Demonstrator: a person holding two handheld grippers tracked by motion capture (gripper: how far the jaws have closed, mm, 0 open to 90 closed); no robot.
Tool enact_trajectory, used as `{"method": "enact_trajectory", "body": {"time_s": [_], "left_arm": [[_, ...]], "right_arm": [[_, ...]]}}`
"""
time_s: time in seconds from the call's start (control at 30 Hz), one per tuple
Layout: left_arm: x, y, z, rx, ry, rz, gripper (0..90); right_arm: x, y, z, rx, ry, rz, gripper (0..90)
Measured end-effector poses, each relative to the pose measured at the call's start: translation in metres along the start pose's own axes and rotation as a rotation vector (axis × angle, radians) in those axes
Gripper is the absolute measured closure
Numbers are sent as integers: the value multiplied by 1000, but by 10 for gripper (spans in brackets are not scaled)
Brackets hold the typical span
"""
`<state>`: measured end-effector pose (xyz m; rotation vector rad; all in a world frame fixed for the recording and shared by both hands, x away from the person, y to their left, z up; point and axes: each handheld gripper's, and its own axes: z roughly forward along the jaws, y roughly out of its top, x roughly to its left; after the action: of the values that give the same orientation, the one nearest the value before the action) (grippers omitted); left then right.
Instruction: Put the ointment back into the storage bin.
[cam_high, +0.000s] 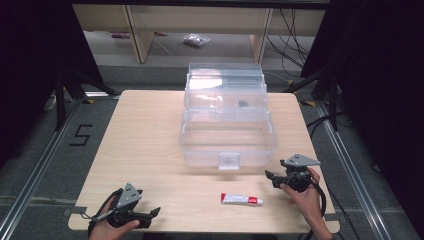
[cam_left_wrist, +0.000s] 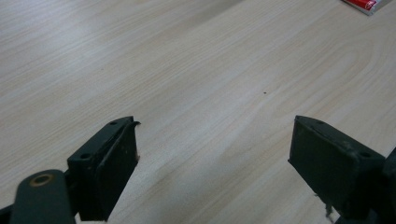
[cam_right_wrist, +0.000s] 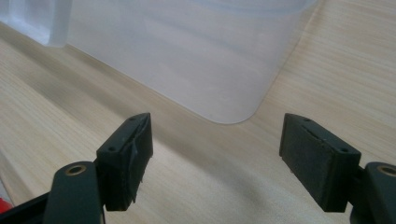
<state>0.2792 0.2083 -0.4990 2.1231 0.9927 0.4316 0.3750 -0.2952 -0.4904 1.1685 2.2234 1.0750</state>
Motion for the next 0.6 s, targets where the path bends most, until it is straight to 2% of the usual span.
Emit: {"method": "enact_trajectory", "body": {"time_s": [0.13,0.2,0.23,0.27,0.37,0.4,0.53,0.57,0.6], "left_arm": [[0,0,0,7,3,2,148],[0,0,0,7,2,0,148],[-1,0,0,4,-2,-7,148],[-1,0,0,4,-2,-7,148],[0,0,0,7,-6,10,148],[0,0,0,9,-6,12,148],[0,0,0,8,-6,11,149],[0,0,0,8,-5,10,149],[0,0,0,8,-7,10,149]], "right_arm": [[2,1,-3,2,1,19,276],[1,4,-4,-4,19,-6,277],[5,5,-6,16,24,43,283],[4,6,-6,-3,25,6,285],[7,10,-9,15,48,14,285],[7,13,-11,-4,45,-40,286],[15,16,-14,16,70,-30,298],[14,17,-13,7,74,-60,300],[18,18,-15,22,84,-59,313]]}}
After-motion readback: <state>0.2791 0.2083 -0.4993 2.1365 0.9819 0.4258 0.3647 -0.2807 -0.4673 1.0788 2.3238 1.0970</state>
